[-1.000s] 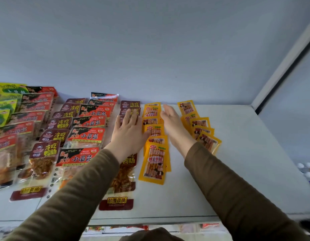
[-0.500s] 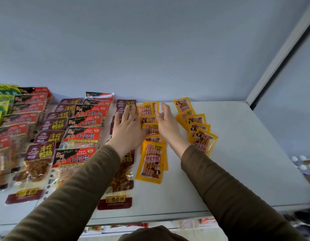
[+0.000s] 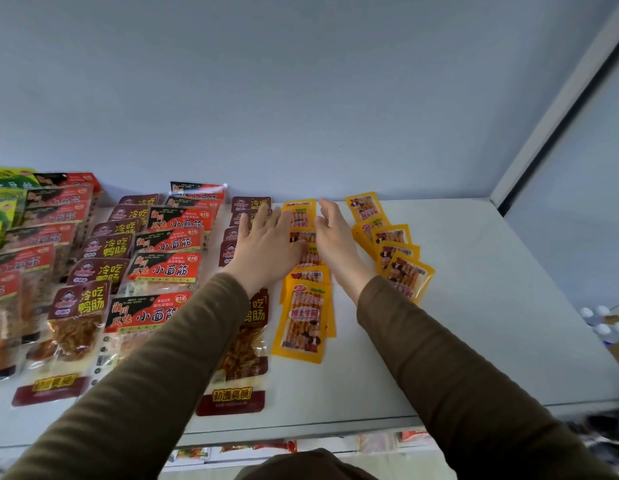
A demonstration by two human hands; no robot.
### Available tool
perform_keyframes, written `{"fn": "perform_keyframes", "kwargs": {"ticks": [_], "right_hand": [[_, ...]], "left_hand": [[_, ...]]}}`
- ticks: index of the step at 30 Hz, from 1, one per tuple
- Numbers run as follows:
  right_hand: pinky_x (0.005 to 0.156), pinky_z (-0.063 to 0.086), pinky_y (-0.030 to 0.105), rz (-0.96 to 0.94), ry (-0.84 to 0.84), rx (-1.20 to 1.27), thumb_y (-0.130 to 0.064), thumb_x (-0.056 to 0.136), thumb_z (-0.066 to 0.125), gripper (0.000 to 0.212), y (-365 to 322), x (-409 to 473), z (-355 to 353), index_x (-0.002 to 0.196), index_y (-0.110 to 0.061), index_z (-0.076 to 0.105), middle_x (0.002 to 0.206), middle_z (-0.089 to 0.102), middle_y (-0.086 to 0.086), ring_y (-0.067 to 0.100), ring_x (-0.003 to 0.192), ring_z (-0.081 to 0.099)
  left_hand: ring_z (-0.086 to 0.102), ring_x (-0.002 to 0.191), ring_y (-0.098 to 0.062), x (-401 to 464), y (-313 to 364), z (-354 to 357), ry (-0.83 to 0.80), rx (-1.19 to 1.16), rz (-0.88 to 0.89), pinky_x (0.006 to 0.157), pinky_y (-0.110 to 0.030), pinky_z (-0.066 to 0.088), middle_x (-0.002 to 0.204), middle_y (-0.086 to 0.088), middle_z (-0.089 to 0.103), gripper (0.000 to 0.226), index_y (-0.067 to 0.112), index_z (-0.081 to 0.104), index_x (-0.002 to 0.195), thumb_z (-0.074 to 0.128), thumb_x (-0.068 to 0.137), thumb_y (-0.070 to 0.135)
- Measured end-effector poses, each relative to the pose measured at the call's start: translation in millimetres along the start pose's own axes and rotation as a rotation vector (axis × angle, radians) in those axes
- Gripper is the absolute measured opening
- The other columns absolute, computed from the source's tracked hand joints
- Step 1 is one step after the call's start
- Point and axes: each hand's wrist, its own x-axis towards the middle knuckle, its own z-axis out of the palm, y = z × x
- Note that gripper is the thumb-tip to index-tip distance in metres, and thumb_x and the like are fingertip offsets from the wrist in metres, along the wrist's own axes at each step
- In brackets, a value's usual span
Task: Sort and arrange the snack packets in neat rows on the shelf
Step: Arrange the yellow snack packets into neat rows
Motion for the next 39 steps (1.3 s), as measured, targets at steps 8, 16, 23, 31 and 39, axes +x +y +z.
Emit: {"fn": "perform_keyframes", "kwargs": {"ticks": [8, 16, 23, 31, 39], "right_hand": [[0.113, 0.029, 0.023, 0.042, -0.02, 0.185, -0.02, 0.11, 0.038, 0.048, -5.1, -21.1, -25.9, 0.157, -0.024, 0.033, 0.161, 0.035, -0.006, 0.008, 0.147, 0.032], [0.113, 0.032, 0.02, 0.006, -0.077, 0.159, -0.024, 0.109, 0.042, 0.045, 2.9, -80.8, -27.6, 0.154, -0.022, 0.037, 0.156, 0.041, -0.006, 0.004, 0.141, 0.038], [0.113, 0.032, 0.015, -0.032, -0.019, 0.196, -0.019, 0.11, 0.039, 0.044, 14.4, -102.1, -12.0, 0.153, -0.024, 0.037, 0.155, 0.04, -0.01, -0.002, 0.14, 0.038], [0.104, 0.039, 0.008, 0.024, -0.023, 0.342, -0.02, 0.109, 0.04, 0.044, 16.0, -111.3, -11.0, 0.153, -0.024, 0.039, 0.145, 0.045, -0.022, -0.02, 0.126, 0.043], [0.095, 0.032, -0.002, 0.074, -0.067, 0.316, -0.026, 0.11, 0.04, 0.05, 9.7, -105.3, -5.8, 0.158, -0.026, 0.029, 0.159, 0.034, -0.013, -0.006, 0.138, 0.033]], "left_hand": [[-0.002, 0.159, -0.023, -5.2, -20.4, -5.8, 0.013, -0.095, 0.026, 0.127, -0.048, -0.005, 0.172, -0.003, 0.012, 0.066, 0.024, 0.008, 0.165, 0.034, 0.106, 0.041], [-0.023, 0.155, -0.016, -100.8, 0.5, 4.2, -0.093, 0.242, 0.336, 0.124, -0.048, -0.017, 0.168, 0.004, -0.018, 0.078, 0.029, -0.007, 0.164, 0.005, 0.097, 0.068], [0.002, 0.159, -0.022, -121.3, 3.8, 28.9, -0.03, 0.275, 0.239, 0.127, -0.054, -0.002, 0.171, -0.002, 0.013, 0.086, 0.021, 0.02, 0.164, 0.015, 0.098, 0.075], [-0.016, 0.157, -0.018, -124.7, 2.4, 27.0, -0.001, 0.215, 0.196, 0.126, -0.051, -0.011, 0.171, 0.003, -0.007, 0.09, 0.03, 0.001, 0.164, 0.005, 0.092, 0.083], [-0.018, 0.156, -0.018, -121.3, -0.2, 26.4, -0.02, 0.234, 0.151, 0.125, -0.046, -0.014, 0.172, 0.001, 0.0, 0.091, 0.02, -0.003, 0.164, -0.004, 0.092, 0.075]]}}
